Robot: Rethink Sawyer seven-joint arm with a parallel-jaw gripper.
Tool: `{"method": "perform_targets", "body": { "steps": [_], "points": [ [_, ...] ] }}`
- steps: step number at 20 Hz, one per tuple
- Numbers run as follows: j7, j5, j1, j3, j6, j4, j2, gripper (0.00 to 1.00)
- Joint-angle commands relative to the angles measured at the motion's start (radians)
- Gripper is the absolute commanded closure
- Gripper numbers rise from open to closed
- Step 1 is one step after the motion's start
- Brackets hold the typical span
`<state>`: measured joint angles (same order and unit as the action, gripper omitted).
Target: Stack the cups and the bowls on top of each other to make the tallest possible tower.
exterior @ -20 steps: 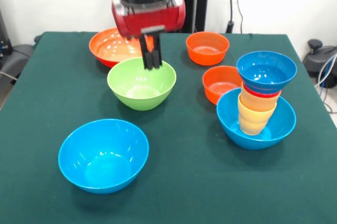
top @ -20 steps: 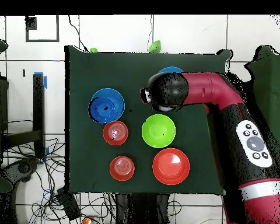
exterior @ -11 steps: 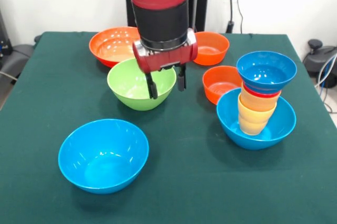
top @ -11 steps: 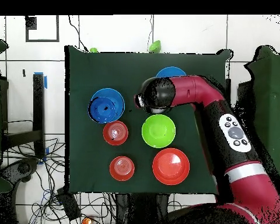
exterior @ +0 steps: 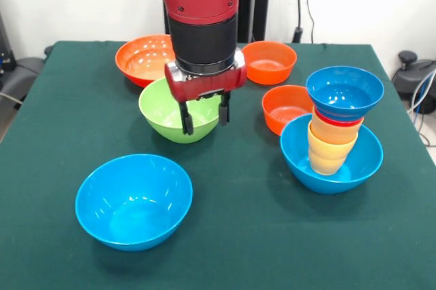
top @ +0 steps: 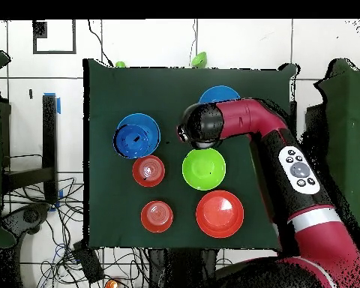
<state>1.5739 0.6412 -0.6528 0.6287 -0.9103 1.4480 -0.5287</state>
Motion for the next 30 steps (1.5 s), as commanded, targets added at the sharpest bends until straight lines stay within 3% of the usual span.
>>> {"method": "perform_targets", "body": {
  "steps": [1,19,26,30],
  "points": [
    [-0.224,0.091,-0.011,-0.003,0.026,-0.041,0.015,0.0],
    [-0.091,-0.022,-0.011,0.028,0.024,0.201,-0.096,0.0],
    [-0.096,-0.03,-0.023,0.038,0.039,0.26,-0.126,0.0],
    [-0.117,0.002,-0.047,0.033,0.077,0.286,-0.11,0.0]
  ]
}}
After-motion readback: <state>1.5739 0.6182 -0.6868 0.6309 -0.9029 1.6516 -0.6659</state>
